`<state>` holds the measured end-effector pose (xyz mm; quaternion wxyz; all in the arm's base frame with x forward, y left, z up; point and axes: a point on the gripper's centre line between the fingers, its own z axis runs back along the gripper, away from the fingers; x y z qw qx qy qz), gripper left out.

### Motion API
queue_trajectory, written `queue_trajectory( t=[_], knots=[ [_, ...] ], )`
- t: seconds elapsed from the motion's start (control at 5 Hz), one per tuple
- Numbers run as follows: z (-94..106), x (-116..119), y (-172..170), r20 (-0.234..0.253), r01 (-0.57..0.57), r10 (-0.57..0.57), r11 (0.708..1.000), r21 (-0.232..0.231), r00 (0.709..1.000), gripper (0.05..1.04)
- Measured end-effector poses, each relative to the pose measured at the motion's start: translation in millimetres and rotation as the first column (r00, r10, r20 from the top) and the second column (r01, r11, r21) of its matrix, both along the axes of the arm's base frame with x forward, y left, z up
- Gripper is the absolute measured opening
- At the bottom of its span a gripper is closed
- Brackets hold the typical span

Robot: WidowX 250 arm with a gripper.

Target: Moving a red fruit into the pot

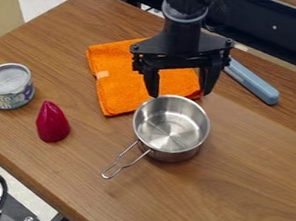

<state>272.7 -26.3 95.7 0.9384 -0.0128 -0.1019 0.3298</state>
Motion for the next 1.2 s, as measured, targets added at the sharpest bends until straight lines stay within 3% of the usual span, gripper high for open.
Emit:
queue_trajectory(
  t=[0.2, 0.4, 0.6, 0.8, 1.0, 1.2],
  knots=[
    [-7.6, -6, 1, -0.032, 0.002, -0.002, 1.0, 0.006, 0.999, 0.997],
    [-4.8, -24, 14, -0.073, 0.06, -0.056, 0.997, 0.05, 0.996, 0.997],
    [-0.2, -40, 36, -0.089, 0.12, -0.117, 0.992, 0.032, 0.989, 0.997],
    [-6.3, -58, 64, -0.057, 0.191, -0.189, 0.981, 0.036, 0.98, 0.997],
    [-16.0, -78, 92, 0.046, 0.25, -0.255, 0.964, 0.086, 0.966, 0.997],
    [-24.8, -93, 111, 0.093, 0.33, -0.341, 0.937, 0.112, 0.936, 0.997]
  ],
)
